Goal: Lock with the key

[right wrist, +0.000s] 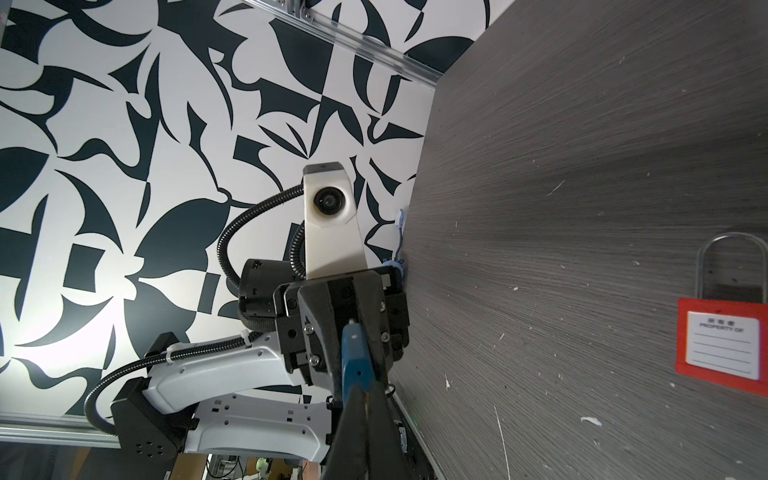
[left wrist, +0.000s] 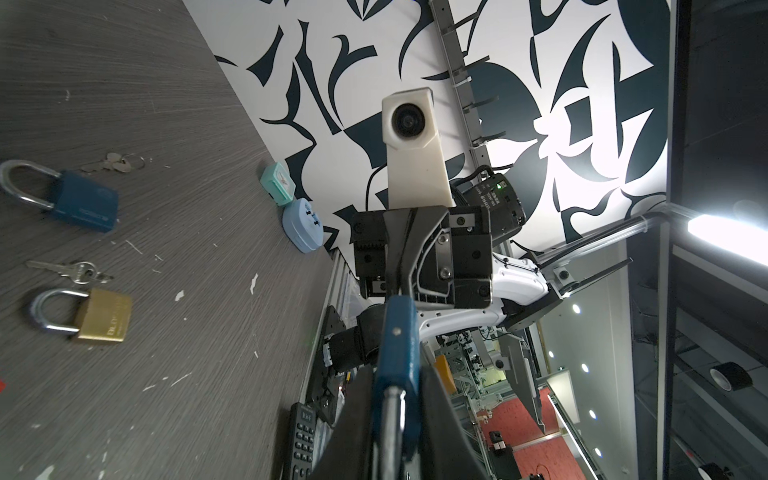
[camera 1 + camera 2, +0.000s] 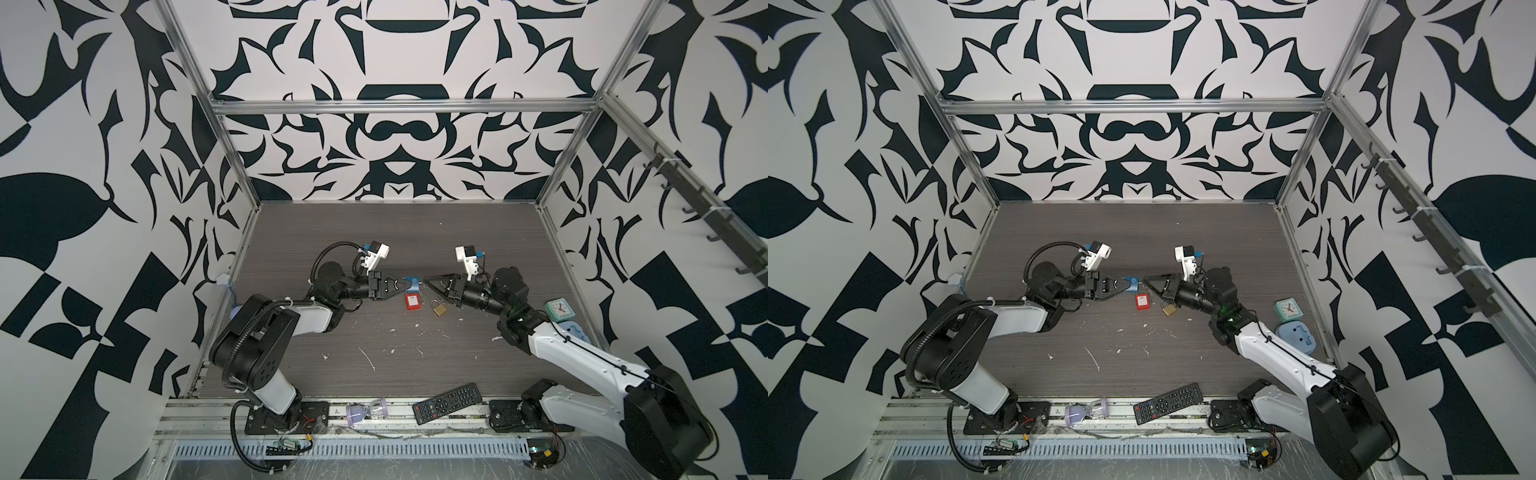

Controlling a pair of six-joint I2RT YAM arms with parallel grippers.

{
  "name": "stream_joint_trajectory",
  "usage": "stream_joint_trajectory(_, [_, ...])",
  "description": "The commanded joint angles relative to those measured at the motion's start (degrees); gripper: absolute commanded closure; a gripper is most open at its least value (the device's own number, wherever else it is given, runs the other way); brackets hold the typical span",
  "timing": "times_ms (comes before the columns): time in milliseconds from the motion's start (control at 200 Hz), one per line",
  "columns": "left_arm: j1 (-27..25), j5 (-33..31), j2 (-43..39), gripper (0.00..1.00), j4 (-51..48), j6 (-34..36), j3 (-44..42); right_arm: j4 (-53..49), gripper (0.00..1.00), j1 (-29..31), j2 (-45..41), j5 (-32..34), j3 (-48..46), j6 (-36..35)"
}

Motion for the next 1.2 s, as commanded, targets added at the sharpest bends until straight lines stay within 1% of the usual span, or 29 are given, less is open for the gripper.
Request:
stream_joint_trajectory(0, [0.10,-0.30,0.84,1.00,4.29,-1.93,0.23,4.99,1.00,-0.98,-2.48,-1.85,0.54,-0.02])
stream_joint_trajectory(155, [0.74,0.93,0.28,1.00,4.28,-2.82,0.74,2.44,1.00,-2.75,-4.03,-2.32,0.64,-2.63])
stream_joint_trajectory(480, [0.98,1.82,-3.23,1.00,4.29,-6.04,-0.75,5.86,1.00,-3.47,-4.21,-1.79,-3.11,-5.64])
stream_joint_trajectory(615, [1.22,2.69,-3.42,1.00,4.28,-7.01,-1.26,8.89,1.00,-4.92,-4.97,-2.22,-4.59,-3.64])
stream_joint_trajectory(725, [1.24,3.43,-3.33,1.00,4.28,-6.88,-1.11,8.06,1.00,-5.28,-5.86,-2.14,-4.65,-3.75])
stream_joint_trajectory(830, [1.48,4.41,-2.22,1.00,3.93,-7.12,-0.61,7.28,1.00,-6.02,-6.76,-1.92,-5.00,-2.86])
stream_joint_trajectory(955, [1.42,5.61,0.89,1.00,1.39,-6.57,-0.05,2.03,1.00,-6.76,-8.07,-1.26,-4.58,-5.03])
stream_joint_trajectory(1100, [1.50,5.81,3.70,1.00,-0.05,-4.41,-1.74,1.60,1.00,-6.73,-7.01,-0.40,-4.99,-5.00])
stream_joint_trajectory(1195, [1.94,4.68,4.99,1.00,-2.08,-3.76,-1.76,-0.07,1.00,-7.22,-5.43,-0.82,-2.82,-5.17])
